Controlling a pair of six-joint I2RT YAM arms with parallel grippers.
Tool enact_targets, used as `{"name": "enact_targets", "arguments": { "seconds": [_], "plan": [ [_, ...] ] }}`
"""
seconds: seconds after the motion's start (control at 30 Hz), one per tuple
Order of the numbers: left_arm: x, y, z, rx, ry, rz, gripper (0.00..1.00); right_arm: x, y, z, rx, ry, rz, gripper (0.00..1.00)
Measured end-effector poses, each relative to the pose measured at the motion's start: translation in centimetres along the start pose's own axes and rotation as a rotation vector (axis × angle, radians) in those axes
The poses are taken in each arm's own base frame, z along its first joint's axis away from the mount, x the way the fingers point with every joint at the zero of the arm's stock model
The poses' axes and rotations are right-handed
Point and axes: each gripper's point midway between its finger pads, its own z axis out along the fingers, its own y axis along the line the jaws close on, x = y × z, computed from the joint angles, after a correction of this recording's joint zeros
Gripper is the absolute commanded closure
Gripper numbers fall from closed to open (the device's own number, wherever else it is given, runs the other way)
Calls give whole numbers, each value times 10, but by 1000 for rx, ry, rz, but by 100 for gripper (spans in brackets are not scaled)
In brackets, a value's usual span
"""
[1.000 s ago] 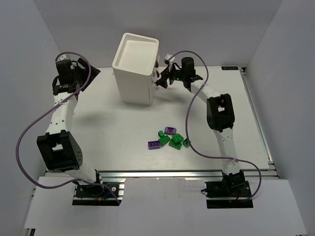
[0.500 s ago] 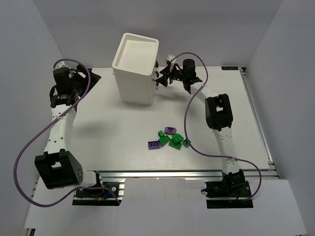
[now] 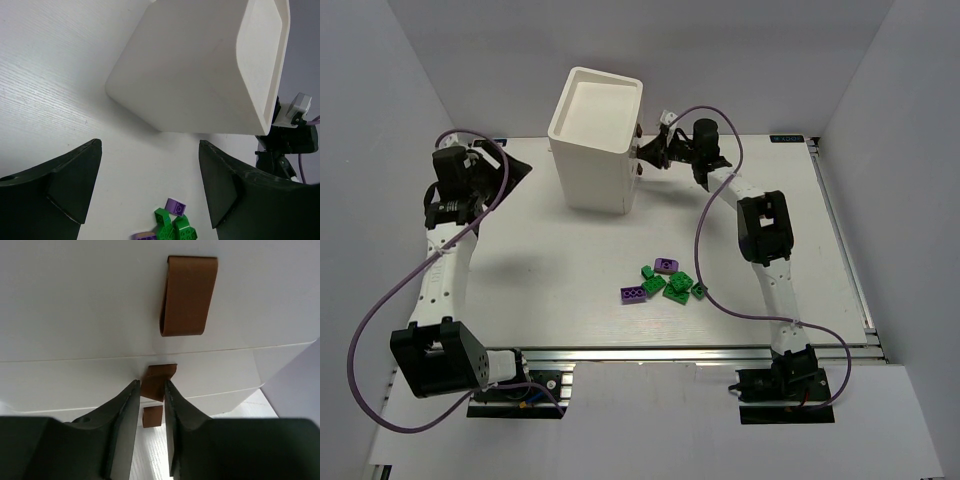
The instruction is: Sort the legos into containers by color
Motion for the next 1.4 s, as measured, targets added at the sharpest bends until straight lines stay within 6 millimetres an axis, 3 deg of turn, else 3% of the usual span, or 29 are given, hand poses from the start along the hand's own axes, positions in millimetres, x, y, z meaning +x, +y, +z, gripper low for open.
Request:
{"name": "enact_targets", "arguments": {
  "seconds": [0.07, 0.13, 0.17, 0.27, 0.5, 0.83, 0.87, 0.93, 0.97, 1.07, 1.27, 1.4],
  "plan": [
    [6, 1, -4, 4, 13, 2, 12, -2, 1, -1, -12, -9, -13, 76],
    [13, 1, -11, 13, 26, 9, 12, 0, 0, -3, -15, -18, -29, 98],
    [16, 0, -15, 25, 33, 16, 13, 2, 1, -6, -11, -19, -38, 100],
    [27, -5, -25, 70, 59, 38, 13, 6, 2, -16, 15, -19, -45, 100],
    [58, -14, -37, 182, 147, 50, 13, -5, 4, -44, 61, -18, -43, 100],
    [72, -31, -44, 296, 214, 84, 12, 13, -2, -100, 136, 56, 35, 100],
    [73, -31, -45, 302, 222, 88, 12, 12, -2, -103, 139, 60, 39, 81],
    [76, -32, -46, 310, 231, 95, 12, 10, 0, -104, 133, 62, 45, 62],
    [77, -32, -46, 313, 235, 98, 12, 8, 2, -104, 125, 61, 42, 47],
    [83, -29, -47, 311, 249, 99, 12, 4, 8, -96, 99, 59, 40, 35],
    [91, -25, -54, 297, 268, 93, 12, -25, 7, -57, 49, 12, -22, 34],
    [90, -27, -61, 301, 260, 98, 12, -27, 7, -34, 36, -4, -30, 36]
  ]
}}
